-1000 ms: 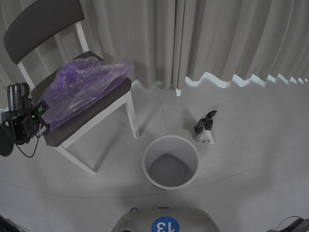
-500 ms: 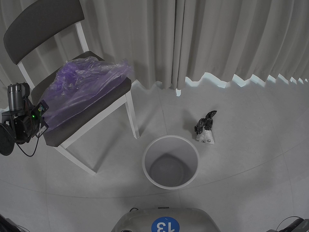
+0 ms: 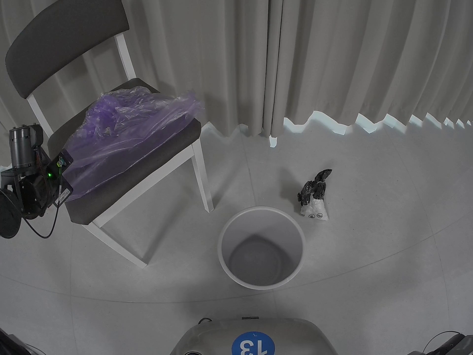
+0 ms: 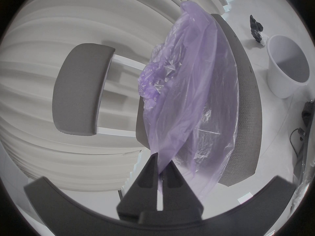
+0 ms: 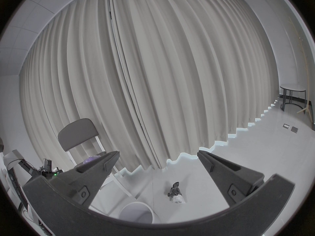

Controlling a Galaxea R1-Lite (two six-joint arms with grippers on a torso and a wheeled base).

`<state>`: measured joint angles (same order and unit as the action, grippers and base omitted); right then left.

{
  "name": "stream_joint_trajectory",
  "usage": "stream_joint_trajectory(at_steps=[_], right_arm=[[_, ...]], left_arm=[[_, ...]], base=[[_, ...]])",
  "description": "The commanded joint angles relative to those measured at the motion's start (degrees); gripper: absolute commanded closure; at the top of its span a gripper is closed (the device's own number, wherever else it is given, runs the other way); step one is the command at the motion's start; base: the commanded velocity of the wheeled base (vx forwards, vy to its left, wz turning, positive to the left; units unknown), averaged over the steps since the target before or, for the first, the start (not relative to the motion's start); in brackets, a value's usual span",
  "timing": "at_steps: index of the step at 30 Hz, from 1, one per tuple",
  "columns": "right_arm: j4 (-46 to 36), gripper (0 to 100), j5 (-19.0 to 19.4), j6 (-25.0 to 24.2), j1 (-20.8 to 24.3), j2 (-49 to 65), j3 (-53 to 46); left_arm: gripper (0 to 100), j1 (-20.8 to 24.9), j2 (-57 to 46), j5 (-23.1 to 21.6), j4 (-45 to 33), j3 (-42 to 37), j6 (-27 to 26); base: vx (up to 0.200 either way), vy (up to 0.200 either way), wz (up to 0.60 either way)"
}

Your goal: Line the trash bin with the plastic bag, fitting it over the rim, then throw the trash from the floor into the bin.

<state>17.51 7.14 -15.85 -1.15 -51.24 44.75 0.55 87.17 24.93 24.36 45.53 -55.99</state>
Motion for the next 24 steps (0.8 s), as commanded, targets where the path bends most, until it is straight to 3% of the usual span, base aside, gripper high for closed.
stream_joint_trajectory(at_steps=[1,7,24], right_arm=[[-0.1,0,0.3,0.0,0.3,0.2,-0.3],[-0.4,0,4.0,0.0,0.4,0.6,-1.2],[-0.6,0,3.4,0.9,5.9,-0.2,-4.1]], left_arm=[[100,0.5,-3.1,-0.3,0.9,-0.1,0.3],[100,1.8,-5.3,-1.0,3.6,0.3,0.4],[100,3.3,-9.6,-4.9,9.7,0.2,1.0]], base=[[0.0,0.0,0.0],[0.0,0.0,0.0],[0.0,0.0,0.0]])
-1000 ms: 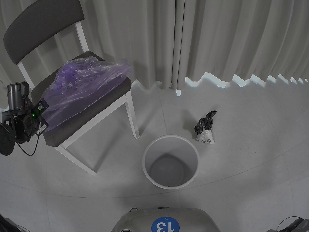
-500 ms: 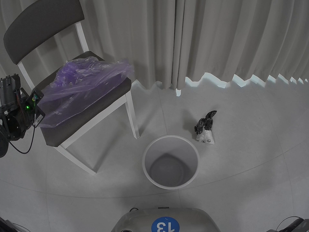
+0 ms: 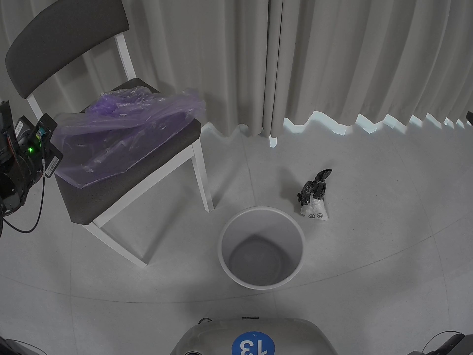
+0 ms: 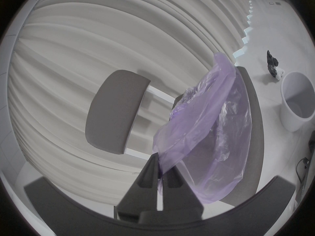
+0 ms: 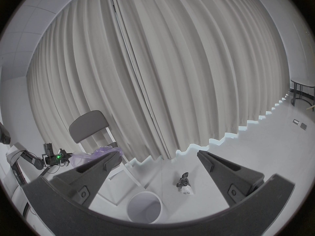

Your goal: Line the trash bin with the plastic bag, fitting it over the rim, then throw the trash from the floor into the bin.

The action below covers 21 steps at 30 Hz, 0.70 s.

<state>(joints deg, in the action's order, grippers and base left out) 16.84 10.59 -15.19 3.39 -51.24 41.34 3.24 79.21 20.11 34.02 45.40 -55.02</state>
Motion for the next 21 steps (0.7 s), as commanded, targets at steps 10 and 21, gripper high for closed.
stream_joint_trajectory(at_steps=[10,21], right_arm=[[0.7,0,0.0,13.9,5.2,0.2,-8.3],[0.7,0,0.5,14.0,9.2,0.1,-10.3]], left_arm=[[100,6.0,-4.3,-0.9,-0.5,1.4,4.4],[100,9.3,-4.2,-1.0,-1.0,4.6,10.3]], base=[[0.0,0.0,0.0],[0.0,0.0,0.0]])
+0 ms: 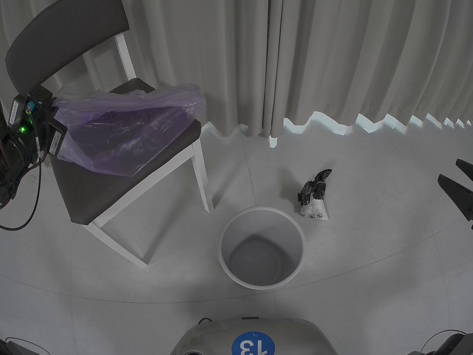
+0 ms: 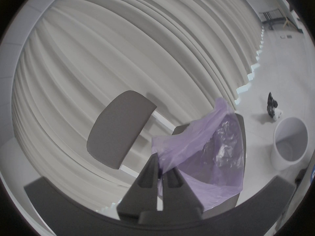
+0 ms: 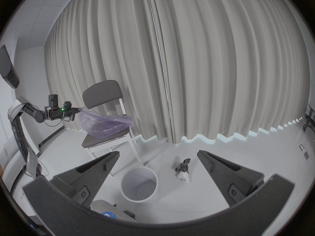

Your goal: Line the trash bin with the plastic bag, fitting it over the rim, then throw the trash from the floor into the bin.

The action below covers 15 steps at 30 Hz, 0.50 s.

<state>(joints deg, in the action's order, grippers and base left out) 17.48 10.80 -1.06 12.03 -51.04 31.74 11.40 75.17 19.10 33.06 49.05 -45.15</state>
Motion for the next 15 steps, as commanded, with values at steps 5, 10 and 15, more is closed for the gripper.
stream_joint_trajectory(at_steps=[5,10,15], right_arm=[[0.0,0,0.4,-0.7,3.5,-0.1,-1.9],[0.0,0,0.4,-2.3,6.1,0.2,-2.4],[0.0,0,0.4,-4.9,9.9,0.4,-2.4]], left_arm=[[100,2.1,0.1,-0.1,0.0,2.4,1.1],[100,4.1,0.2,0.0,0.0,3.0,4.2],[100,4.8,0.4,-0.1,0.0,3.6,5.5]], base=[[0.0,0.0,0.0],[0.0,0.0,0.0],[0.0,0.0,0.0]])
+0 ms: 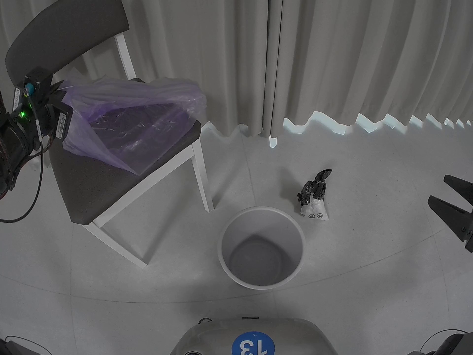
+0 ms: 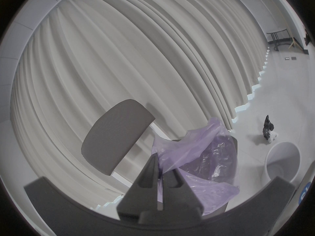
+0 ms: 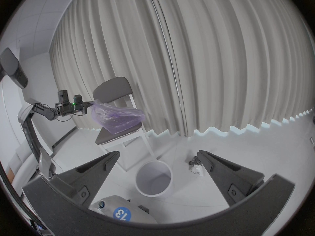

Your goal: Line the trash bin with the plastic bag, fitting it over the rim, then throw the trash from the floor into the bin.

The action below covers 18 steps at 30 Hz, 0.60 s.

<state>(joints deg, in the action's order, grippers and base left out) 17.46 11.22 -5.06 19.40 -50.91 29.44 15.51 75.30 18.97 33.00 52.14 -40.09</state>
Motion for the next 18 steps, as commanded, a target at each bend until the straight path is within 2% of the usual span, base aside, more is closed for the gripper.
stream_joint_trajectory(at_steps=[1,6,13,18], right_arm=[[0.0,0,-0.1,-1.6,3.7,0.5,-0.1],[-0.1,0,-0.9,-1.5,4.9,0.5,-0.2],[-0.1,0,-6.1,-1.3,4.7,1.0,0.8],[-0.1,0,-8.4,-1.1,4.6,1.1,1.0]], left_arm=[[100,1.3,0.5,-0.2,0.0,0.9,0.5],[100,3.1,1.1,-0.7,0.0,2.8,0.8],[100,3.7,2.6,-1.8,-0.9,6.6,0.8],[100,4.5,2.5,-2.5,-3.6,10.4,0.9]], base=[[0.0,0.0,0.0],[0.0,0.0,0.0],[0.0,0.0,0.0],[0.0,0.0,0.0]])
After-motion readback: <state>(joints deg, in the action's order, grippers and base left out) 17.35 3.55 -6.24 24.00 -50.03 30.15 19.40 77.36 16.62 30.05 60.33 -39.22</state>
